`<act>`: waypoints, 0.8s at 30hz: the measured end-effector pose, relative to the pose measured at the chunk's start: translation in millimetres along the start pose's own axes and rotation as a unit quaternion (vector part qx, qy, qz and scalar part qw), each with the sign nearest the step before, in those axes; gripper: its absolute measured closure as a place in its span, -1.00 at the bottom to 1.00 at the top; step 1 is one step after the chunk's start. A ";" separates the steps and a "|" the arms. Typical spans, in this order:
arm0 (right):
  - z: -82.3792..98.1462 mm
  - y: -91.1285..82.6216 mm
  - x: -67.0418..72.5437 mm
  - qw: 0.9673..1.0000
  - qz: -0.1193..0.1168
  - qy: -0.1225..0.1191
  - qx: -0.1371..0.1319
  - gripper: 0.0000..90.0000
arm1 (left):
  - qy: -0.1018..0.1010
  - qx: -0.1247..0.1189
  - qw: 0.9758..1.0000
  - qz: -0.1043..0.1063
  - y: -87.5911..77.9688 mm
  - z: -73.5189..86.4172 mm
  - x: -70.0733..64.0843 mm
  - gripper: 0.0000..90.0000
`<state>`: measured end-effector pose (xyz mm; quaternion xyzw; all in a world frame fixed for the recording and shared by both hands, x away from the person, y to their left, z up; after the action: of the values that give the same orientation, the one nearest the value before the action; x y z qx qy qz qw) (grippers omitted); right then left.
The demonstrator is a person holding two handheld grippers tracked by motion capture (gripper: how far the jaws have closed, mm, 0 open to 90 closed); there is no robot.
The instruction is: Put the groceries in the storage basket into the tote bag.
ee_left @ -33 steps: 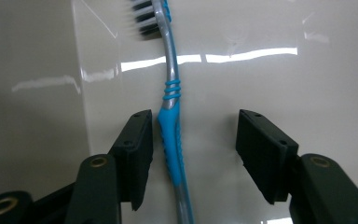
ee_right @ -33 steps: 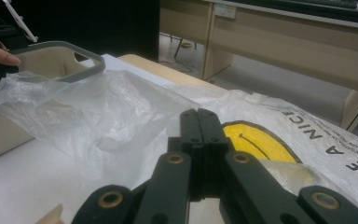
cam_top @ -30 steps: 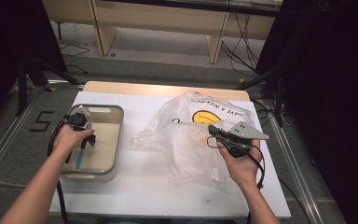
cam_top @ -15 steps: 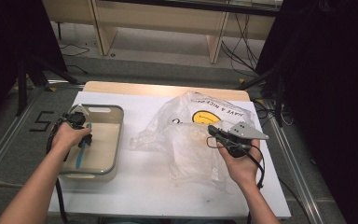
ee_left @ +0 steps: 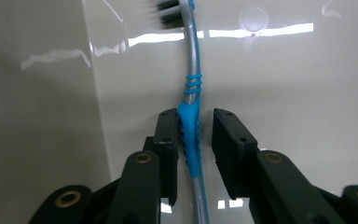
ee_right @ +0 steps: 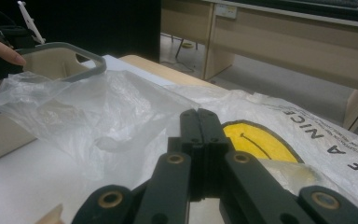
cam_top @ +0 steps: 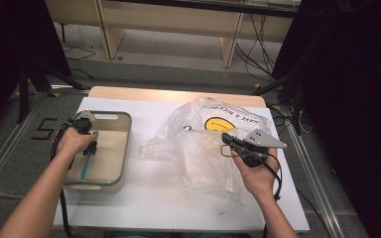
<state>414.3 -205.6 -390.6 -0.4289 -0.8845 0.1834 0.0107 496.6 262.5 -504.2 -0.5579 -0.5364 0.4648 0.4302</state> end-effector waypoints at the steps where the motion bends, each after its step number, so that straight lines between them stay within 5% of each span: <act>1: 0.0 -0.2 0.0 1.000 0.000 0.000 0.000 1.00 | 0.002 0.000 1.000 0.000 0.0 -0.1 -0.2 0.61; 24: -0.1 -1.1 -0.3 1.000 0.001 0.000 -0.002 1.00 | -0.001 -0.003 1.000 -0.001 -0.5 0.6 -2.8 0.80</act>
<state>413.7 -206.4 -390.1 -0.4295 -0.8847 0.1811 0.0099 496.0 259.7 -503.6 -0.5584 -0.5388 0.4633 0.4281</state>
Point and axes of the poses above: each handheld gripper's, and its own axes: y roughly forward along the jaws, z roughly out of its underside, x roughly to its left, the point moved 5 cm from there along y, roughly forward along the jaws, and after that the axes turned 5 degrees about -y, right-handed, at the moved point
